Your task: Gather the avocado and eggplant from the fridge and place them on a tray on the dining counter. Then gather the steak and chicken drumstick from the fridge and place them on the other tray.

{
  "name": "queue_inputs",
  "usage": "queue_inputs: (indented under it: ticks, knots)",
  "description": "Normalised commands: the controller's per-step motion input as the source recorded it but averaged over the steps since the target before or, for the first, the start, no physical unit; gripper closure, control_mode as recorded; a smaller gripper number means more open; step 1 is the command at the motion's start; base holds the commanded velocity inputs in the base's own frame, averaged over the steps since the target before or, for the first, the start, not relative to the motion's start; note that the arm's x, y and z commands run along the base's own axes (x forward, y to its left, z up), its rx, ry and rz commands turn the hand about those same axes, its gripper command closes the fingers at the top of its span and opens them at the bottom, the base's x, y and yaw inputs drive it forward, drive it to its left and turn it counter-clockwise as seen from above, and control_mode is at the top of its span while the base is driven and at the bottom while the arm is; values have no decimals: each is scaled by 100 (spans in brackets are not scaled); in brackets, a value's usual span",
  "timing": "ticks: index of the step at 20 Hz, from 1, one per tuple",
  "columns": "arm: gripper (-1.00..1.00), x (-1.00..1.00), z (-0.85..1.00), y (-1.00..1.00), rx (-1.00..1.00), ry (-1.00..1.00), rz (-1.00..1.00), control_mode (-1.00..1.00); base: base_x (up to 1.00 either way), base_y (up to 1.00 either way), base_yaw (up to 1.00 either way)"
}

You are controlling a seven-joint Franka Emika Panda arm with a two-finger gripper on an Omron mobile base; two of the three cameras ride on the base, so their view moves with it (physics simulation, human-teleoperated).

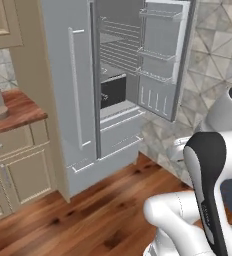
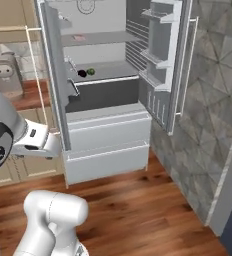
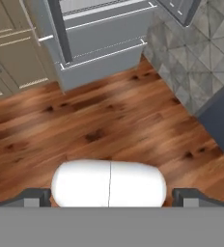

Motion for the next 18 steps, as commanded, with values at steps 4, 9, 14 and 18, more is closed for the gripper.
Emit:
queue_inputs:
  ticks: [4,9,14,18]
  knots:
    - [-100,0,0,0,0,0,0,100,32,-77,32]
    - [-100,0,0,0,0,0,0,100,43,-67,33]
    - [-100,0,0,0,0,0,0,100,53,-55,34]
    - [-100,0,0,0,0,0,0,100,61,-46,35]
